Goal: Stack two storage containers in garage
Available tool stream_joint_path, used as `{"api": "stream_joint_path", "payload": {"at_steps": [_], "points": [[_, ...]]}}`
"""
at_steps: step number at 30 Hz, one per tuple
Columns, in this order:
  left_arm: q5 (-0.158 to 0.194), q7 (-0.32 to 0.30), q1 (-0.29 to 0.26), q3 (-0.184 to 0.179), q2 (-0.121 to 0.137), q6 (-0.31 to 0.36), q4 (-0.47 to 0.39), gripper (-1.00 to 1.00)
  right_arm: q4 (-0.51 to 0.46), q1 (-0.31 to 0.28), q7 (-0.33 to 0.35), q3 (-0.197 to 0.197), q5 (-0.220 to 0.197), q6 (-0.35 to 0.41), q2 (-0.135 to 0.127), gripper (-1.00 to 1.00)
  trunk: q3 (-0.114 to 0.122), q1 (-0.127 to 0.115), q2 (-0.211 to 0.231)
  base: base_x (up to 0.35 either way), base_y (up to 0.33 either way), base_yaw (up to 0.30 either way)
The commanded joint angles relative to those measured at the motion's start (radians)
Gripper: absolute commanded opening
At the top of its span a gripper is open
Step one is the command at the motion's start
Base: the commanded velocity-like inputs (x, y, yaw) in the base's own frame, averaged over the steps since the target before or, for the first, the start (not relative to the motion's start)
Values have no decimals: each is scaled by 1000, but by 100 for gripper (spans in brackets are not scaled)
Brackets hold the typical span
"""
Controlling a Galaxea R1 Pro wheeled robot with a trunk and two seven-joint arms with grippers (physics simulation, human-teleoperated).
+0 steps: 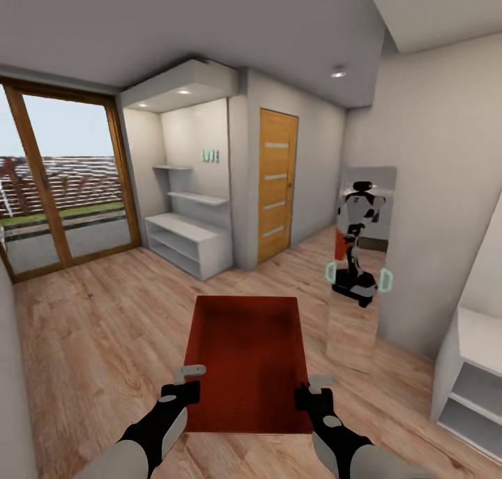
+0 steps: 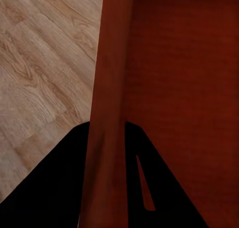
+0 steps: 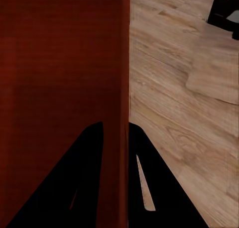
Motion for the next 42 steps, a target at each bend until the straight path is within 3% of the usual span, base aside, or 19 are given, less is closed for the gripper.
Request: {"api": "stream_joint_path", "payload": {"at_steps": [1,42], "points": [[10,6,0,11,1,6,1,-100,-4,-1,-5,-42,11,-4,-2,-100,-2,1,-2,321,0,162],[10,6,0,11,-1,7,1,-100,-4,-1,-5,-42,11,-5,-2,-100,-2,1,-2,321,0,9]]}}
